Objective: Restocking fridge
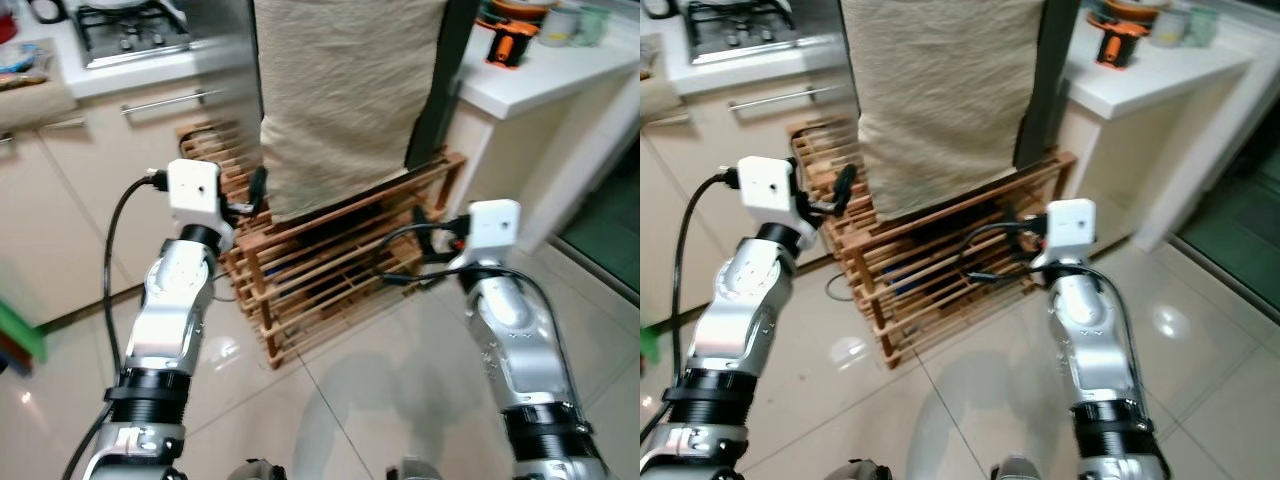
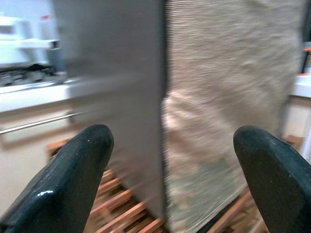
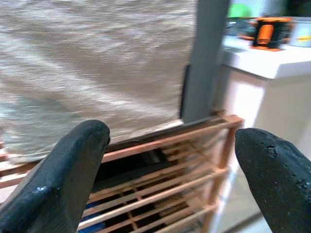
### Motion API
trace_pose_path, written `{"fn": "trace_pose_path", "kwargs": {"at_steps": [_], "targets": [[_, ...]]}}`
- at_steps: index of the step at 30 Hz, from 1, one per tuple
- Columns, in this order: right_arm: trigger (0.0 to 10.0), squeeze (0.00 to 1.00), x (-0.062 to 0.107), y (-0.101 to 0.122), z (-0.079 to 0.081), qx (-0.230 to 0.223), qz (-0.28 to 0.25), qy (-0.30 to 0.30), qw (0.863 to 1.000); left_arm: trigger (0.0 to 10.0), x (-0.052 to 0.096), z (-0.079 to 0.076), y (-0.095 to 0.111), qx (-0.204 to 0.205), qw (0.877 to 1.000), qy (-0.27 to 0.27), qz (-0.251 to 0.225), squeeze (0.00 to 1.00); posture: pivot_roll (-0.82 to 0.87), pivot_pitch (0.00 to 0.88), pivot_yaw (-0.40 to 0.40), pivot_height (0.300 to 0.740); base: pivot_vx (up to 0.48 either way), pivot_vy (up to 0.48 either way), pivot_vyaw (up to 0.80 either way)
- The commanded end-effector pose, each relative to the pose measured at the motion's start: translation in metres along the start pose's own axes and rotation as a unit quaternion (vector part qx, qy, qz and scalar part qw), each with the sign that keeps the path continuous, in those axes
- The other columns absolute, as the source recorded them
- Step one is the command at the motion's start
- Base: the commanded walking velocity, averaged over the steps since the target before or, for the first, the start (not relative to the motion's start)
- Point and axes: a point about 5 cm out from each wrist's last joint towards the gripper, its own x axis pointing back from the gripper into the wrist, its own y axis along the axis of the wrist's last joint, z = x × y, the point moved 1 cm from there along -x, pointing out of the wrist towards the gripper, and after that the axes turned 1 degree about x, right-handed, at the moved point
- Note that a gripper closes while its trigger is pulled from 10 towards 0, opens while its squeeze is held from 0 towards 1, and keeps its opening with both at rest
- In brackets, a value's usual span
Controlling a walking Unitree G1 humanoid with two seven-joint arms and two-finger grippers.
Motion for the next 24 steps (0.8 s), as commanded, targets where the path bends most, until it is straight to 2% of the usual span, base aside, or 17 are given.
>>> {"fn": "trace_pose_path", "kwargs": {"at_steps": [1,4,12,18,24], "targets": [[10.0,0.00,0.0011,0.0025,-0.0079,0.008,-0.005,-0.010,1.000,10.0,-0.0025,-0.0079,0.0014,0.003,1.000,-0.013,-0.003,0.00,-0.14,0.000,0.030,0.716,0.000,0.480,-0.66],[10.0,0.00,0.0021,0.0037,-0.0125,0.009,-0.014,-0.022,1.000,10.0,-0.0012,-0.0133,-0.0042,0.012,1.000,-0.024,0.005,0.00,-0.15,0.000,0.029,0.716,0.000,0.480,-0.66],[10.0,0.00,0.0033,0.0013,-0.0095,0.007,-0.018,-0.025,1.000,10.0,-0.0033,-0.0099,-0.0017,0.015,1.000,-0.003,-0.006,0.00,-0.15,0.000,0.032,0.716,0.000,0.480,-0.65],[10.0,0.00,0.0025,0.0020,-0.0087,0.000,-0.024,-0.030,0.999,10.0,-0.0054,-0.0164,0.0025,0.010,1.000,-0.025,-0.012,0.00,-0.15,0.000,0.040,0.716,0.000,0.477,-0.65],[10.0,0.00,0.0042,0.0010,-0.0095,-0.003,-0.026,-0.039,0.999,10.0,-0.0049,-0.0152,0.0023,0.008,1.000,-0.028,-0.011,0.00,-0.15,0.000,0.044,0.716,0.000,0.466,-0.64]]}}
